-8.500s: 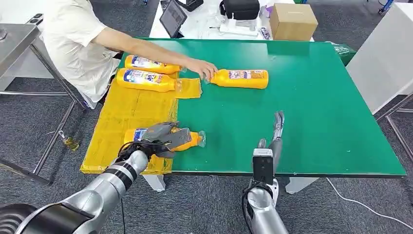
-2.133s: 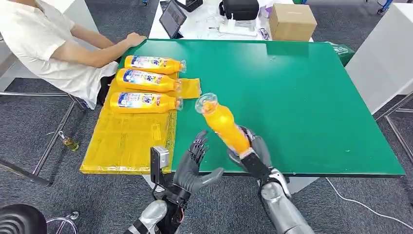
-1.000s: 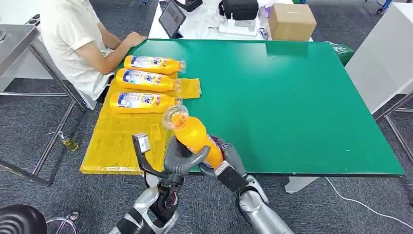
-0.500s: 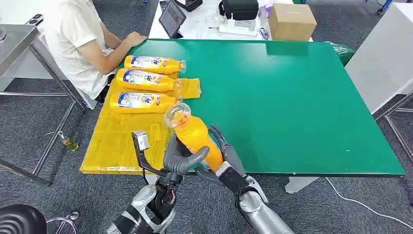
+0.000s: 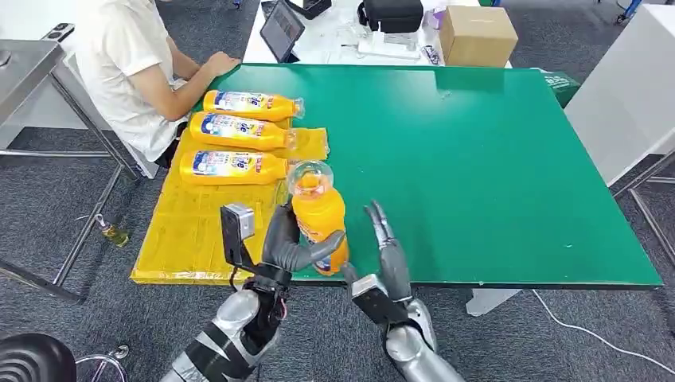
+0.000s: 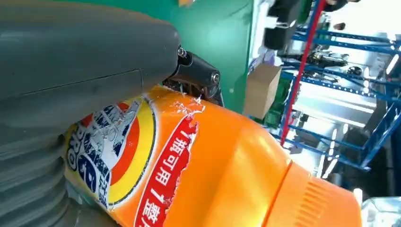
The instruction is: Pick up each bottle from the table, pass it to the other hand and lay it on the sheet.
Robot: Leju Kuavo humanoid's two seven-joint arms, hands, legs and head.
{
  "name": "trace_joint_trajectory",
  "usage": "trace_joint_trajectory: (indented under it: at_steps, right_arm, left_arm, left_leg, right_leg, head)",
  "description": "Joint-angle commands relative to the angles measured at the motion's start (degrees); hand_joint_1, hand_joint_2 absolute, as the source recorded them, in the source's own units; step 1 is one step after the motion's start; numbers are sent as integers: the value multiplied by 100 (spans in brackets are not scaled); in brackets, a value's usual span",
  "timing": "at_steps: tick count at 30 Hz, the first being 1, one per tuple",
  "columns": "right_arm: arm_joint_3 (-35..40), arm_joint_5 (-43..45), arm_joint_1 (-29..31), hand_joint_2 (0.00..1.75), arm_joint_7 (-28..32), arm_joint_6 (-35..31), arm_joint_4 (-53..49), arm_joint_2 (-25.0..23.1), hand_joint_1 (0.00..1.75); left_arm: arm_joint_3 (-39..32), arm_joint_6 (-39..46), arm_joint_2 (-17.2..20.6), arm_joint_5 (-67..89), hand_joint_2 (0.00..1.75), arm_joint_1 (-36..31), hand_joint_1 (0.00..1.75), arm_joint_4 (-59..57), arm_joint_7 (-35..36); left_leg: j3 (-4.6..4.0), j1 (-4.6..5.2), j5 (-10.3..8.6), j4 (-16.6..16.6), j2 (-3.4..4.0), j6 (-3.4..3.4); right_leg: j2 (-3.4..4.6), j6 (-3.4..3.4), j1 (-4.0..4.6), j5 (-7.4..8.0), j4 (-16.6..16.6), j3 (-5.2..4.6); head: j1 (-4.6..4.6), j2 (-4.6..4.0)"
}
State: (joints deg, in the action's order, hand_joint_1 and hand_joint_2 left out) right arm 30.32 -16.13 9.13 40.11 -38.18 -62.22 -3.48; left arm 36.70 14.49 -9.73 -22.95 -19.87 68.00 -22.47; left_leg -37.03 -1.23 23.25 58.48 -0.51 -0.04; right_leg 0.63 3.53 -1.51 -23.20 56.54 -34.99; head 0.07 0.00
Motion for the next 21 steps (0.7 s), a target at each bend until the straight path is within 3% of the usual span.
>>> trace_joint_trajectory:
  at_steps: [1,5,10,11,14,17,21]
  right_arm:
    - [-305,-29,-252,0,-11,-182,-184,237,0]
    - [-470,-204,-261,0,-11,-182,-166,164,0]
    - [-2069,-1394,-729,0,-11,-182,-691,-288,0]
    - [-2537,-1530,-816,0,-11,-182,-991,-455,0]
    - [-3387,-1518,-955,0,-11,-182,-1751,-730,0]
    - [-3654,-1411,-973,0,-11,-182,-1907,-744,0]
    - [-3223,-967,-941,0,-11,-182,-1592,-587,0]
  left_arm:
    - [48,-46,553,64,175,-164,175,116,97]
    - [10,-76,521,62,175,-132,175,151,151]
    - [-300,519,849,1212,175,-276,175,243,334]
    - [-223,676,952,1853,175,-362,175,163,434]
    - [-89,653,1166,3260,175,-465,175,-33,924]
    - [-42,322,1259,4140,175,-727,175,-336,1367]
    - [87,-340,1132,5264,175,-1282,175,-1069,1806]
  left_leg:
    - [20,1,8,-3,6,6]
    - [17,0,5,-3,3,6]
    - [19,0,7,-3,4,5]
    - [52,-4,20,-5,8,10]
    - [30,-1,13,-1,5,6]
    - [8,4,3,0,1,4]
    - [31,-3,10,0,-2,10]
  right_leg:
    - [0,-13,3,-6,-3,18]
    - [-5,-13,3,-5,-3,16]
    - [-4,-15,4,-7,-1,18]
    - [-8,-32,12,-20,-5,51]
    - [-6,-25,6,-14,3,27]
    - [-6,-13,-1,-6,6,4]
    - [-15,-21,8,-12,-1,34]
  head:
    - [0,0]
    - [0,0]
    - [2,0]
    - [2,0]
    - [2,0]
    - [0,0]
    - [2,0]
